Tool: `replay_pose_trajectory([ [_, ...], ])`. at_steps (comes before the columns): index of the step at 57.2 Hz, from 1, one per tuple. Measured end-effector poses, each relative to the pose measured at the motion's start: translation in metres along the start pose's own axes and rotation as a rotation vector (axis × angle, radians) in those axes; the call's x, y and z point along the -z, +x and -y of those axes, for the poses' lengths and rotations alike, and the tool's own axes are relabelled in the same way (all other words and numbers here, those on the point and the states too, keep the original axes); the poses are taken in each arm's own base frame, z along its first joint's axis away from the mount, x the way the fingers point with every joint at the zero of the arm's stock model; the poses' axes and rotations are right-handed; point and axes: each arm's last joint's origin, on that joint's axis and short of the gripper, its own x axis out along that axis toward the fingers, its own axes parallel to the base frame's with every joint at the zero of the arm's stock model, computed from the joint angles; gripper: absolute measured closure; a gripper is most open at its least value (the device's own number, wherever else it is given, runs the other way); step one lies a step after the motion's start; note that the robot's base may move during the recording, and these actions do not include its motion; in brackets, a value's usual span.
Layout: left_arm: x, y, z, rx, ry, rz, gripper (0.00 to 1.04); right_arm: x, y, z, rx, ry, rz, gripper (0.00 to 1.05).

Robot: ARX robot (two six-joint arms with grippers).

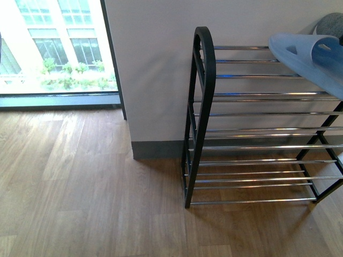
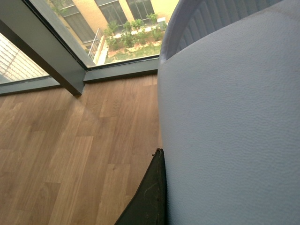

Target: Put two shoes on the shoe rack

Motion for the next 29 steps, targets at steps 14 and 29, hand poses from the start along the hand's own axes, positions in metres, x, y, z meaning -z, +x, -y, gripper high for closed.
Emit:
replay_pose_trajectory([
  [14, 0.0, 0.0, 0.0, 0.0, 0.0, 0.0, 1.03, 0.04, -0.079, 0.004, -0.081, 0.155, 0.216, 0.09],
  [29, 0.0, 0.0, 0.0, 0.0, 0.0, 0.0, 1.03, 0.091, -0.137, -0.013, -0.045, 0.275, 0.454, 0.09],
])
